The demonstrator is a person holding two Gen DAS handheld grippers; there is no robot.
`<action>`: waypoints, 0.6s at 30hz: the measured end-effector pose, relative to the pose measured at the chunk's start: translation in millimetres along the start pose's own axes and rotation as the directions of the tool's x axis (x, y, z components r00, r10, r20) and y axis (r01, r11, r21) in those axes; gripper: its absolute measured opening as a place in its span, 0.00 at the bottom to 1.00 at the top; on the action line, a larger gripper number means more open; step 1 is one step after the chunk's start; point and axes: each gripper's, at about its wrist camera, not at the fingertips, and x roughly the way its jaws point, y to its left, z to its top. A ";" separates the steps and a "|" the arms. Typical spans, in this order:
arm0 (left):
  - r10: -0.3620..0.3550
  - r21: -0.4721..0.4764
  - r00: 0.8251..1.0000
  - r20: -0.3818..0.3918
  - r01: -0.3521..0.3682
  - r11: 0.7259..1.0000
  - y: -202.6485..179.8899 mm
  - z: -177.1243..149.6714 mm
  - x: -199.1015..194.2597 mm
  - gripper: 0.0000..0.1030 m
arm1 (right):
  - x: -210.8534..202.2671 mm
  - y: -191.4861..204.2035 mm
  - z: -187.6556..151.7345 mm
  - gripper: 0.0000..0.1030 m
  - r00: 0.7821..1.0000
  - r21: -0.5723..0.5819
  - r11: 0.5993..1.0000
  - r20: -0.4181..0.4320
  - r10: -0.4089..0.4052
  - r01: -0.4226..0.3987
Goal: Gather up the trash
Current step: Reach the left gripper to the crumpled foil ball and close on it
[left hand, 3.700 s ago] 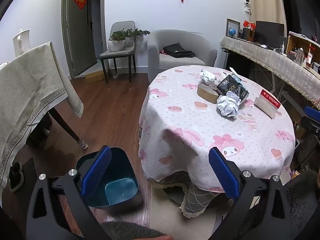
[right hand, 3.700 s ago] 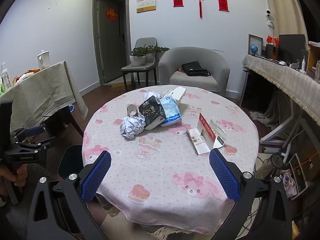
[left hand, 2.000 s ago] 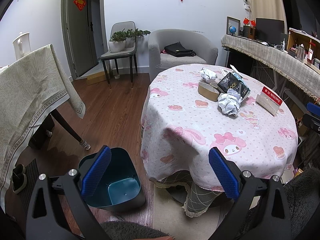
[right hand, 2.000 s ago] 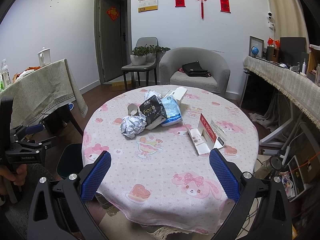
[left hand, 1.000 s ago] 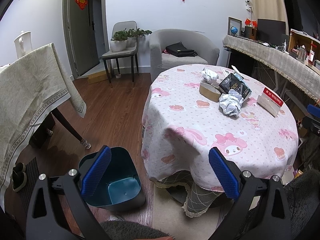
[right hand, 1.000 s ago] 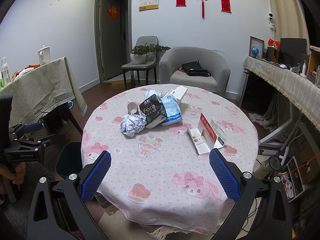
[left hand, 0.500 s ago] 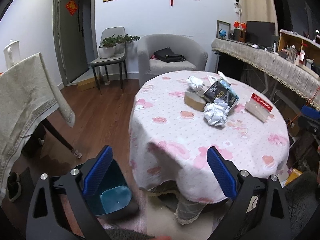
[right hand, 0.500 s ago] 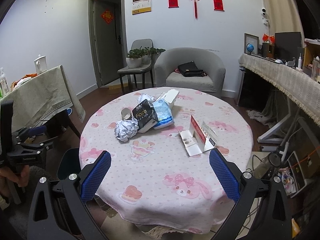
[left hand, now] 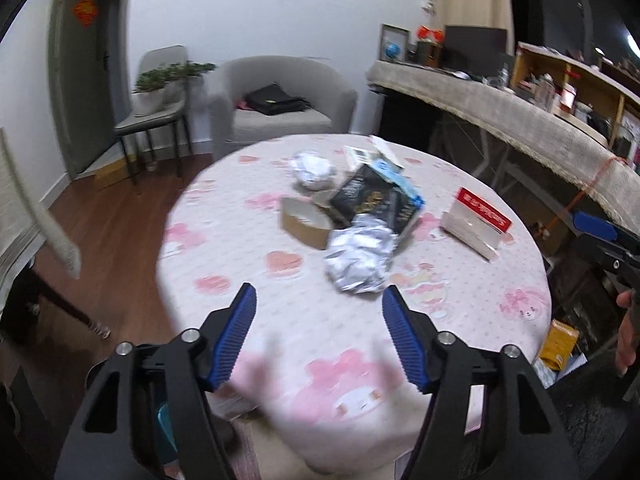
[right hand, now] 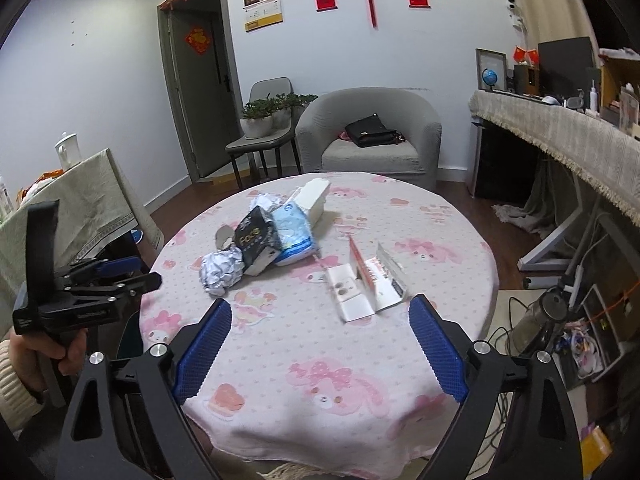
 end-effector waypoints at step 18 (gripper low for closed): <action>-0.072 0.018 0.993 -0.096 0.074 0.997 -11.7 15.4 70.8 0.53 | 39.0 -43.0 -5.4 0.88 0.997 0.066 0.997 -0.066 0.034 -0.030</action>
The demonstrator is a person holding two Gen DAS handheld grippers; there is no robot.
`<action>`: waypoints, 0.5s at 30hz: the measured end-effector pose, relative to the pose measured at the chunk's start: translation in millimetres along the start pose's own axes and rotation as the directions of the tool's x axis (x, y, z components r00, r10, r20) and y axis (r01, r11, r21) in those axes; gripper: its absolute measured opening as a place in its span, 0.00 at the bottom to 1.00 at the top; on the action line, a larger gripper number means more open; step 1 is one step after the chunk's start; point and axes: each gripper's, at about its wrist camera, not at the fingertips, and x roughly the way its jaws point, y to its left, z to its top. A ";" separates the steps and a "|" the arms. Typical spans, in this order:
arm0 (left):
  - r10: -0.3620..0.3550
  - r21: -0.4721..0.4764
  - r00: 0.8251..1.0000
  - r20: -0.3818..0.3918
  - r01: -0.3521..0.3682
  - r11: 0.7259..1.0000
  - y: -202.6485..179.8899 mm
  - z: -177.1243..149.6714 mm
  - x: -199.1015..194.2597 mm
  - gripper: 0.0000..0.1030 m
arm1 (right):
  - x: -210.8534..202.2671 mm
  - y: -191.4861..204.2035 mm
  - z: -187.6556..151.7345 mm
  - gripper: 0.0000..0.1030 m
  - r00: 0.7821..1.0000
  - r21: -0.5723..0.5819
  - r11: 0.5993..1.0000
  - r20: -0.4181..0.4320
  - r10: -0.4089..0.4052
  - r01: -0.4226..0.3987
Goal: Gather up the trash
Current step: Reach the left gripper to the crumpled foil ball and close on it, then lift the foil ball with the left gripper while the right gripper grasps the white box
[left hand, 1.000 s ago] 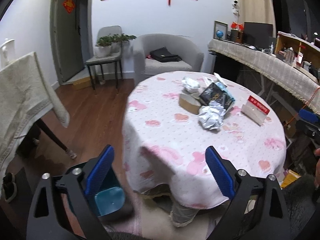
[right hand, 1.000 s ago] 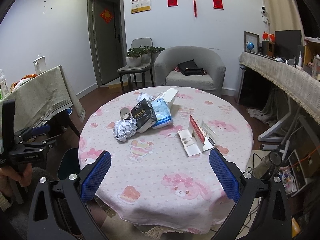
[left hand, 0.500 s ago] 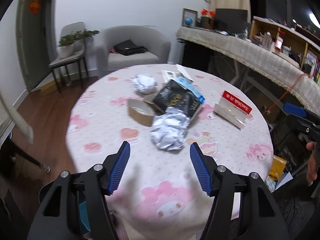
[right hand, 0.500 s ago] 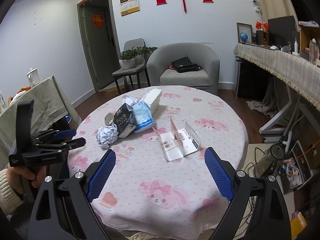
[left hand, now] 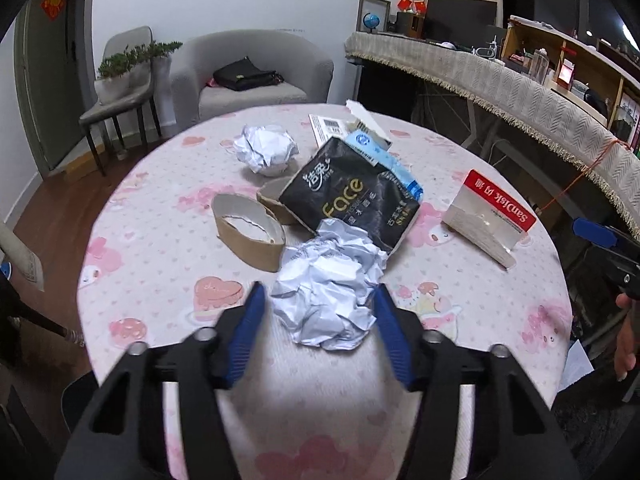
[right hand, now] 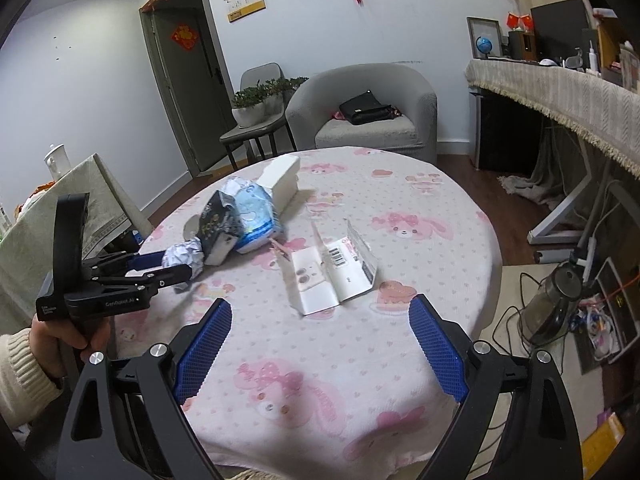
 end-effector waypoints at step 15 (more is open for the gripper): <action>-0.001 -0.069 0.999 0.050 0.005 0.998 6.3 -20.1 -22.2 0.50 | 55.5 -8.2 21.0 0.67 0.996 -0.044 0.999 -0.085 -0.029 0.025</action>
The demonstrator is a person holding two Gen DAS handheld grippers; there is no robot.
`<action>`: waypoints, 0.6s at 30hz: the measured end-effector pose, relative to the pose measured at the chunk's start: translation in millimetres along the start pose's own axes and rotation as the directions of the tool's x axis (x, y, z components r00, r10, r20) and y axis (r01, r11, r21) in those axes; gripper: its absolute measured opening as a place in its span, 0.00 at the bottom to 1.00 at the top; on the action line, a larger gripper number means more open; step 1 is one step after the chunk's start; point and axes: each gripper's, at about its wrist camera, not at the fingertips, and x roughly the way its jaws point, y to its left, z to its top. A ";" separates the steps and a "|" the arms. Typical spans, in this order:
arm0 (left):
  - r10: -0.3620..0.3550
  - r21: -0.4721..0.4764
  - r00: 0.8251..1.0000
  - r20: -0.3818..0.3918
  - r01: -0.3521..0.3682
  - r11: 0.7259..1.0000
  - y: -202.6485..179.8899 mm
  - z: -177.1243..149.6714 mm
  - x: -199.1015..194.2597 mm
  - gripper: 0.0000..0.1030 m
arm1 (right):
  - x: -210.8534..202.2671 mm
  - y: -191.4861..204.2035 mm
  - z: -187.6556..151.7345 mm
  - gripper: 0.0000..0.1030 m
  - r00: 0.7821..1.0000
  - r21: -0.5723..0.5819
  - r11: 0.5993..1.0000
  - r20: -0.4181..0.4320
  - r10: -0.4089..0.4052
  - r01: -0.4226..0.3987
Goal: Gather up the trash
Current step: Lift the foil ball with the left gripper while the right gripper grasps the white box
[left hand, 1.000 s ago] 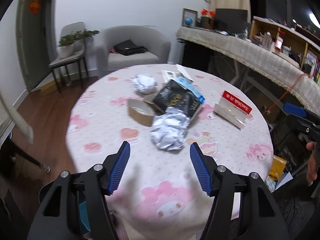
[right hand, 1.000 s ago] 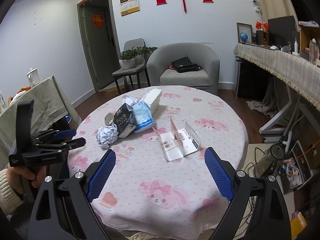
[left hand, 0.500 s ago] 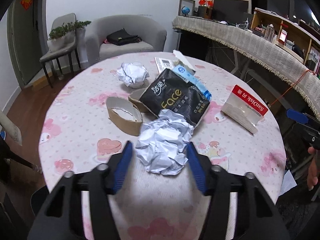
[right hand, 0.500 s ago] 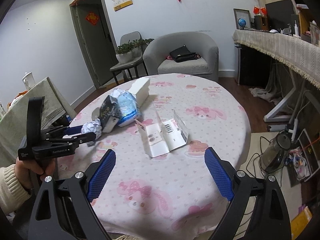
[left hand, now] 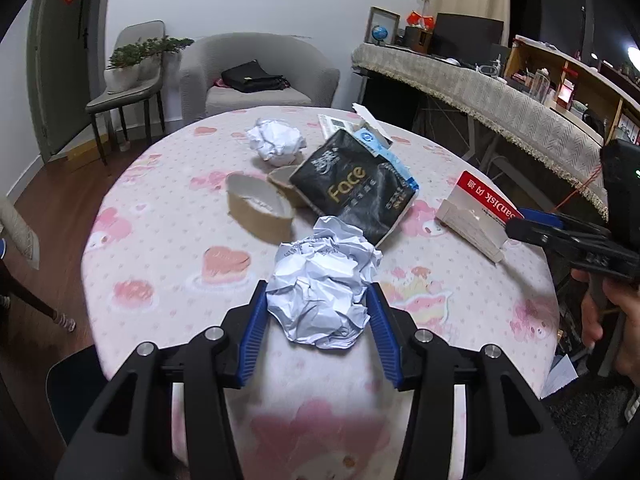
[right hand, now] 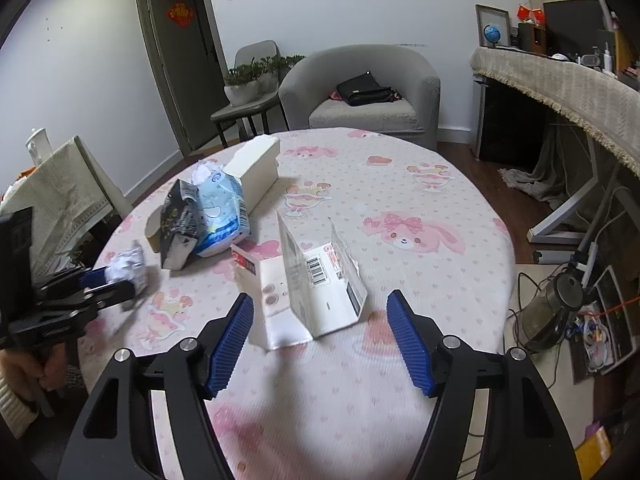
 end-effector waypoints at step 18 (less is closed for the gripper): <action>0.049 -0.181 0.995 0.092 -0.031 0.983 63.3 -18.6 -47.1 0.50 | 41.6 12.1 19.2 0.27 0.991 0.023 0.994 -0.083 -0.107 0.109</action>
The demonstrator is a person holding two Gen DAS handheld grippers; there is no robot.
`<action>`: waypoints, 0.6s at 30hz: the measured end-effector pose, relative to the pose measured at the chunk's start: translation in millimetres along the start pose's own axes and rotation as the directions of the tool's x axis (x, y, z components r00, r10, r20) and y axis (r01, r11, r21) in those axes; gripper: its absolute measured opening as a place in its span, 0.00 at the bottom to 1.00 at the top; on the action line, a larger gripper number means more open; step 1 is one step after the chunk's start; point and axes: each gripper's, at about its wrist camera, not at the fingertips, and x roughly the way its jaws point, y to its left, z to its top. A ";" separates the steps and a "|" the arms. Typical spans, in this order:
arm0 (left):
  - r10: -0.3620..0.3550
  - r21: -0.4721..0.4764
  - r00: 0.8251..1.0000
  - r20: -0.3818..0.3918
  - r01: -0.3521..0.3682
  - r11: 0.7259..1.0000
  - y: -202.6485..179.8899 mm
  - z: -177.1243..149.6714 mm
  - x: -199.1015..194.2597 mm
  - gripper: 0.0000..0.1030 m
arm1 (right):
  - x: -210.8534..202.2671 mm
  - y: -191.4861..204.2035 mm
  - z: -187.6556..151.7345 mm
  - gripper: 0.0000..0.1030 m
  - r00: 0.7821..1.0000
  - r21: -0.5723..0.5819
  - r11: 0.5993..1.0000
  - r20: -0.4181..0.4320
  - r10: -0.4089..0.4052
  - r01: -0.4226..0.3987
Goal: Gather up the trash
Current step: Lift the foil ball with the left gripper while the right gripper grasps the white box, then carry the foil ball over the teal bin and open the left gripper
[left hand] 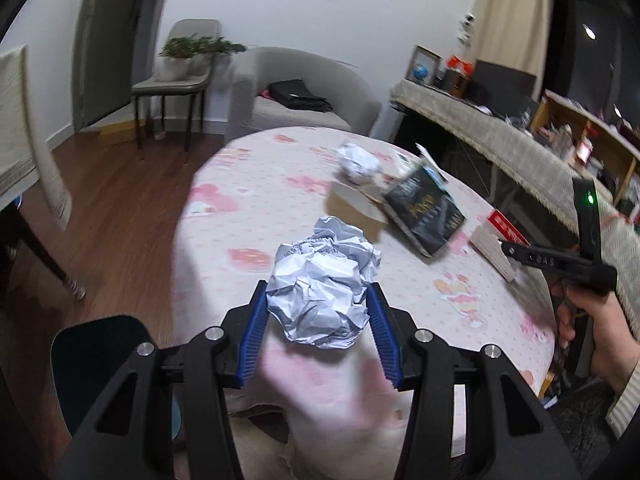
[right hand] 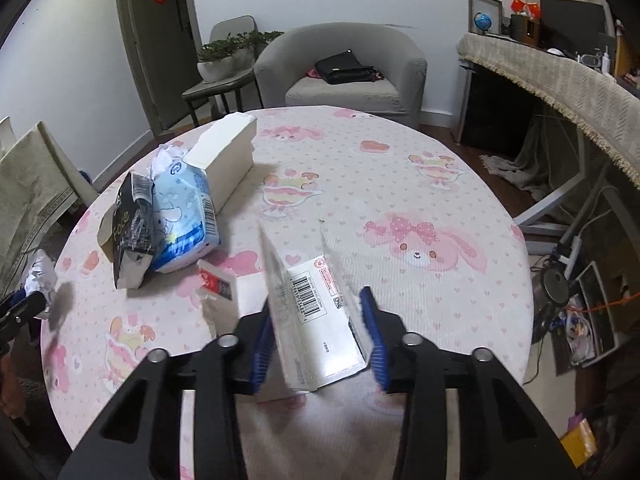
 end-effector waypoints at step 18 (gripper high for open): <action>0.190 -0.076 0.982 -0.002 -0.189 0.979 94.4 -3.0 -39.4 0.50 | -51.1 89.7 30.3 0.26 0.978 -0.048 0.995 0.183 0.096 -0.089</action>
